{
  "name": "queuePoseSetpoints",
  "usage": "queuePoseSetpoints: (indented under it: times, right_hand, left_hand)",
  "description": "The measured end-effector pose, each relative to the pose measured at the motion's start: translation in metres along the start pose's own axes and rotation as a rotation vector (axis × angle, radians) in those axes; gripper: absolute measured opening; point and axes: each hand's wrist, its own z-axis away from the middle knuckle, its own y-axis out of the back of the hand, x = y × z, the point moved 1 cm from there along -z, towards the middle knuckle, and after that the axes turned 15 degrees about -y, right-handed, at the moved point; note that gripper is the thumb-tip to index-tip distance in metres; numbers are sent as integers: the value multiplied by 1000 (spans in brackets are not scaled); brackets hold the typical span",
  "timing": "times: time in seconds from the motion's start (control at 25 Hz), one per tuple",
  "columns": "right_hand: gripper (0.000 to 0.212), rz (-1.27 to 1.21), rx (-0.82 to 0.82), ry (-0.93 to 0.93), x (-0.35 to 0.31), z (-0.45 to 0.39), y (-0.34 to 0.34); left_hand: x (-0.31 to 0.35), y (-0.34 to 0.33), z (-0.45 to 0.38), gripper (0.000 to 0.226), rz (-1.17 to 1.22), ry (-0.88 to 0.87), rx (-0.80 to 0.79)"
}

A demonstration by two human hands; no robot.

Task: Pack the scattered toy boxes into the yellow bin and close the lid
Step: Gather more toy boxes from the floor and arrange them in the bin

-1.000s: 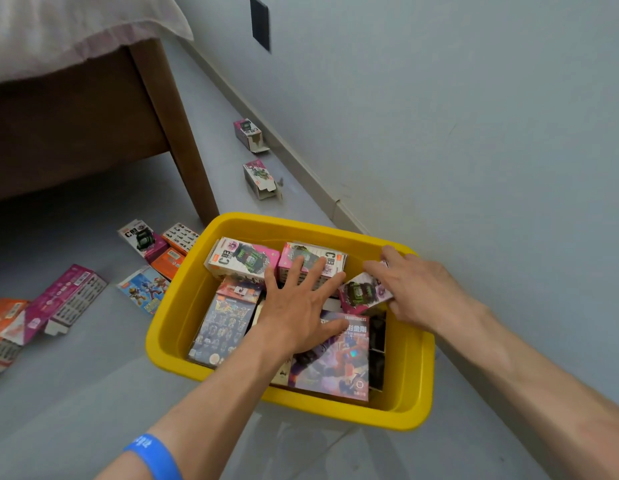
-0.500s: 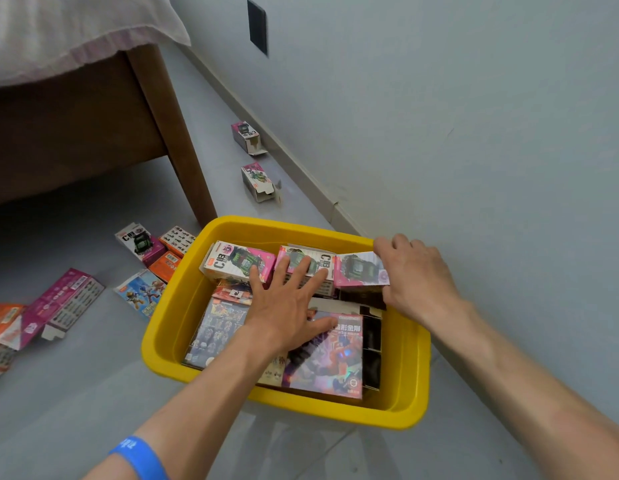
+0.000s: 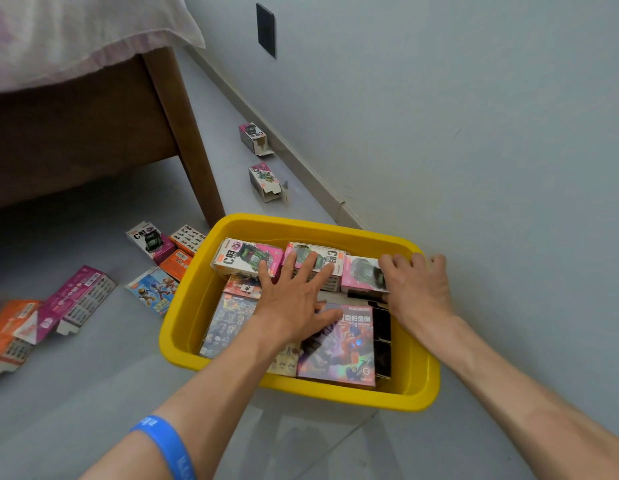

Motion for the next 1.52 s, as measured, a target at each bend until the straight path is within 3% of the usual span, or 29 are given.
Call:
queuePoseSetpoints:
  times: [0.24, 0.32, 0.4, 0.48, 0.6, 0.72, 0.88, 1.04, 1.2, 1.32, 1.4, 1.52]
  right_hand:
    - [69, 61, -91, -51, -7, -13, 15]
    - [72, -8, -131, -99, -9, -6, 28]
    - [74, -110, -3, -80, -26, 4, 47]
    - [73, -321, 138, 67, -68, 20, 69]
    - [52, -524, 179, 360, -154, 42, 107]
    - [37, -511, 53, 598, -236, 59, 128]
    - [37, -433, -41, 744, -317, 73, 128]
    - [42, -266, -178, 794, -371, 83, 127]
    - [41, -143, -313, 746, -385, 71, 133]
    - [44, -379, -424, 694, -383, 55, 137]
    - [63, -623, -402, 659, -382, 43, 143]
    - [94, -689, -188, 617, -370, 28, 162]
  left_hand:
    - [-6, 7, 9, 83, 72, -31, 44]
    - [-17, 11, 26, 77, 117, -51, 146]
    - [-41, 16, 54, 67, 147, -47, 336]
    - [-69, 18, 86, 55, 130, 2, 553]
    - [-119, 11, 132, 40, 177, 292, 746]
    - [-176, -15, 174, 39, 271, 606, 643]
    - [-251, -62, 222, 52, 244, 765, 317]
    - [-324, -75, 233, 55, 250, 758, 485]
    - [-357, -89, 236, 71, 355, 789, 325]
    - [-344, -79, 230, 63, 569, 824, 389]
    - [-338, -41, 224, 42, 687, 801, 492]
    - [-317, 38, 226, 25, 894, 604, 460]
